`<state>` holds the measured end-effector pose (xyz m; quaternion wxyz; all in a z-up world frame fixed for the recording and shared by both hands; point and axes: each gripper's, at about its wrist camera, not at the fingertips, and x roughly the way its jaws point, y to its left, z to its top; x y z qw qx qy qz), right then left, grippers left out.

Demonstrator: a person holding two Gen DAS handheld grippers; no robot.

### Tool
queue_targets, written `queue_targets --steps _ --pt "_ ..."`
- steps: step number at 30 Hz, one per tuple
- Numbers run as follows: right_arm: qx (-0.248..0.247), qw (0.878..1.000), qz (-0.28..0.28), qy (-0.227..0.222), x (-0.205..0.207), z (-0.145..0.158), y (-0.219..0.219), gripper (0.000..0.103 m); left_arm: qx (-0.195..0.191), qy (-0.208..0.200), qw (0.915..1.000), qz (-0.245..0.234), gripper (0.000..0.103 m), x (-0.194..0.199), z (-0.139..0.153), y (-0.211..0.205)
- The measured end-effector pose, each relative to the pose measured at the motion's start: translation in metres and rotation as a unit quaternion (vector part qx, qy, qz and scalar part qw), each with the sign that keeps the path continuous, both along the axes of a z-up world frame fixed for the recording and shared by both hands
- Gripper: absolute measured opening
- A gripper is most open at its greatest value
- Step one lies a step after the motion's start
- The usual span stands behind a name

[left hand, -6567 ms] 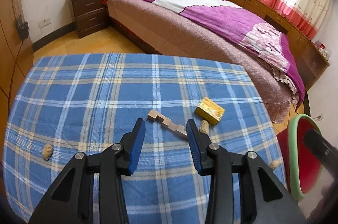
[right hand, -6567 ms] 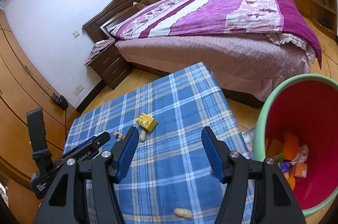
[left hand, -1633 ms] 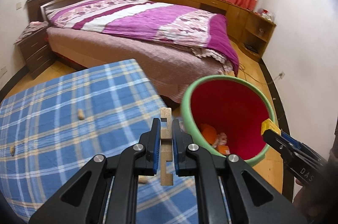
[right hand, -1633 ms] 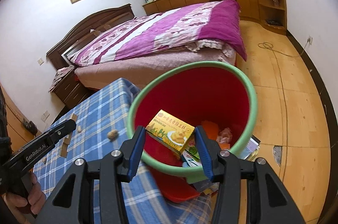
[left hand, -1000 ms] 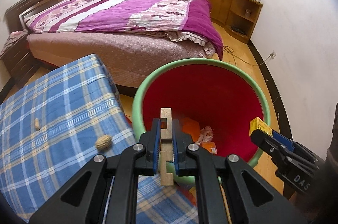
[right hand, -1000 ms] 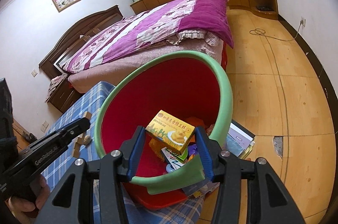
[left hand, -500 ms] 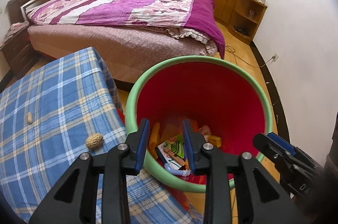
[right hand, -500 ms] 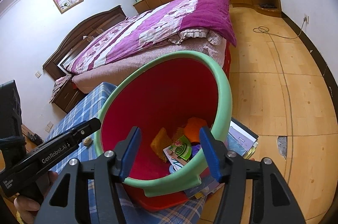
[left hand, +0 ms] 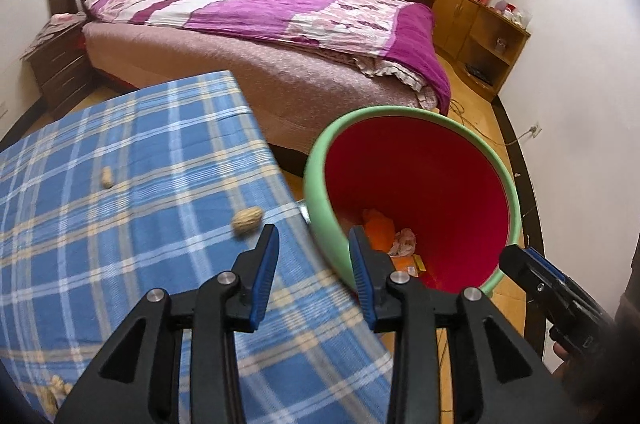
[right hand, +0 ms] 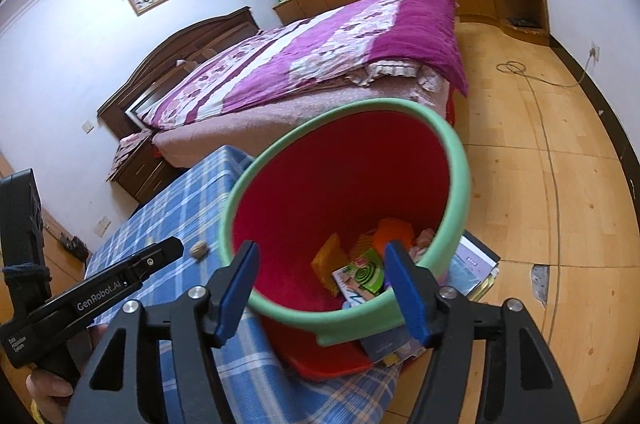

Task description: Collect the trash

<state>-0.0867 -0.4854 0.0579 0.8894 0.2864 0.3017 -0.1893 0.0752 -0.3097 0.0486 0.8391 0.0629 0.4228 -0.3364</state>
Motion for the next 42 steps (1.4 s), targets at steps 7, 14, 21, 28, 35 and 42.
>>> queue_targets --steps 7,14,21,28,35,42 --pt "-0.019 1.0 0.022 0.0 0.003 0.015 0.034 0.078 0.007 -0.022 0.9992 0.032 0.041 -0.011 0.012 0.038" --pt "-0.039 0.998 0.05 -0.001 0.006 0.027 0.073 0.081 0.001 -0.034 0.9979 0.055 0.041 -0.019 0.023 0.076" --pt "-0.056 0.996 0.07 -0.006 0.004 0.035 0.109 0.083 -0.003 -0.044 0.9954 0.084 0.041 -0.025 0.03 0.113" --pt "-0.085 0.993 0.084 -0.009 0.003 0.04 0.143 0.087 -0.005 -0.055 0.9929 0.106 0.041 -0.033 0.031 0.143" --pt "-0.106 0.99 0.088 -0.009 -0.003 0.039 0.168 0.087 -0.001 -0.066 0.9887 0.135 0.041 -0.04 0.029 0.172" --pt "-0.111 0.99 0.09 -0.015 -0.007 0.039 0.18 0.087 0.001 -0.076 0.9839 0.162 0.041 -0.044 0.029 0.194"
